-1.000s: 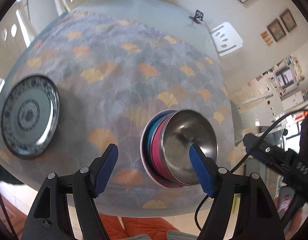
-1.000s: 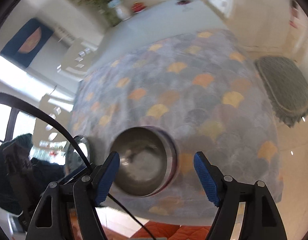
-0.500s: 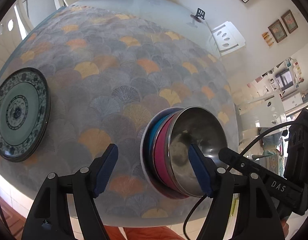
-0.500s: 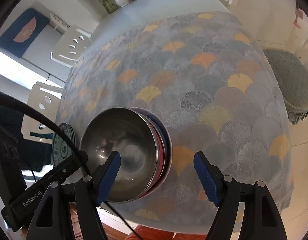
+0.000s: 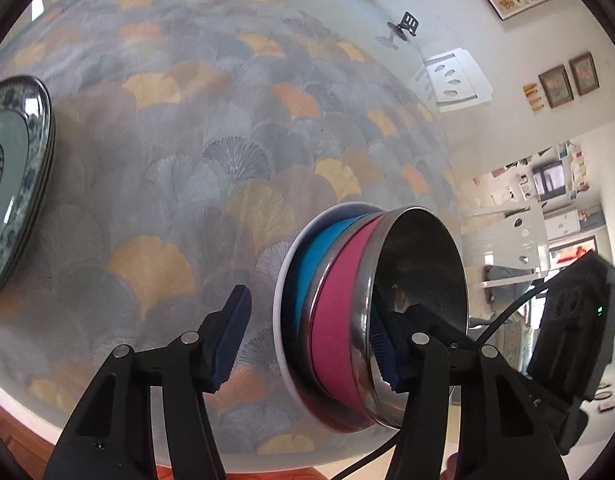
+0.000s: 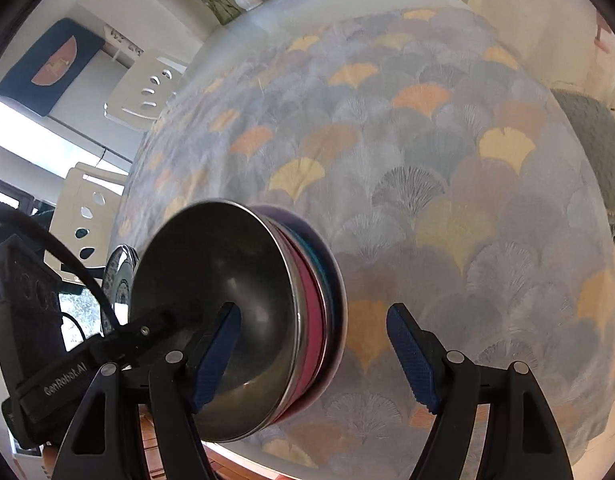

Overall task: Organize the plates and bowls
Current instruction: 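Lift the bowl stack off the table with both grippers, then carry the bowl stack with both grippers and lower it onto the floral plates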

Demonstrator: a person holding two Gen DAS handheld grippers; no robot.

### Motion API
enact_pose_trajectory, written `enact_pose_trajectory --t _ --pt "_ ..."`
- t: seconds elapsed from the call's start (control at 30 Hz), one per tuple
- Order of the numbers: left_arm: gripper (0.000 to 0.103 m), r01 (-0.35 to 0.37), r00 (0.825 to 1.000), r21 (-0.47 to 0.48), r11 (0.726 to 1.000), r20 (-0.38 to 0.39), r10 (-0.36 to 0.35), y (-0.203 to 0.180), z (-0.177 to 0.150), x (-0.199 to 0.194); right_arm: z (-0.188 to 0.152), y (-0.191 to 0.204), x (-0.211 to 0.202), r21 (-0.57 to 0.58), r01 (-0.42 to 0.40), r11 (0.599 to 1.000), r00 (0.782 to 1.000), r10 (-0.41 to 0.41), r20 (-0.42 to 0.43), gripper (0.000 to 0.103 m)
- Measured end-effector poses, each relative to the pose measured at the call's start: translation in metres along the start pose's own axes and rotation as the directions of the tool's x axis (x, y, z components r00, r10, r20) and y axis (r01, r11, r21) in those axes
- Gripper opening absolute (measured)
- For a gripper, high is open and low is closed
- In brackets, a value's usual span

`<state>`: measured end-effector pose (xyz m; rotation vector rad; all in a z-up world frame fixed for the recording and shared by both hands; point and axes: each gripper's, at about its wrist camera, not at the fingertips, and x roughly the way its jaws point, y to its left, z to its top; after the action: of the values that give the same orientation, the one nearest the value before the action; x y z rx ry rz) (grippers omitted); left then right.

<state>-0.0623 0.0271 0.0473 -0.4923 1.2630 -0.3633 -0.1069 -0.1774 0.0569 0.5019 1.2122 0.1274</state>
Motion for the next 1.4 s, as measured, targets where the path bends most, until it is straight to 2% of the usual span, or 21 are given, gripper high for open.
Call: enact_pose_trajectory --t 0.2,0.37,0.57,0.73,0.97,1.2,1.4 --pt "0.053 0.013 1.0 -0.007 1.0 -0.006 -0.013 0.005 0.0 0.004 -0.001 -0.005 0.008 0.024 -0.019 1.0 1.0 0.018 0.005 0.074" --pt "0.042 0.077 0.997 -0.044 0.996 -0.027 -0.079 0.009 -0.002 0.01 -0.003 -0.005 0.014 0.039 -0.025 0.999 1.0 0.025 -0.01 0.074" --pt "0.038 0.08 0.997 -0.058 0.995 -0.005 -0.081 0.013 -0.006 0.01 -0.005 -0.007 0.026 0.083 -0.097 0.992 0.993 0.103 -0.063 0.053" --pt "0.038 0.07 0.997 -0.055 0.996 0.028 -0.068 0.012 -0.011 0.006 -0.007 0.004 0.024 0.043 -0.053 0.998 0.997 0.055 -0.047 0.053" --pt "0.038 0.064 0.996 -0.074 0.995 0.059 -0.059 0.009 -0.009 -0.002 -0.003 0.007 0.023 0.032 -0.063 0.998 0.996 0.065 -0.068 0.053" --pt "0.038 0.05 0.992 -0.046 0.998 0.12 -0.044 -0.003 0.005 -0.028 0.009 0.023 0.008 -0.006 -0.081 0.997 0.996 0.081 -0.046 0.053" --pt "0.038 0.028 0.982 -0.085 0.996 0.187 -0.012 -0.007 0.012 -0.076 0.023 0.053 -0.017 -0.029 -0.118 0.993 0.992 0.117 -0.039 0.053"
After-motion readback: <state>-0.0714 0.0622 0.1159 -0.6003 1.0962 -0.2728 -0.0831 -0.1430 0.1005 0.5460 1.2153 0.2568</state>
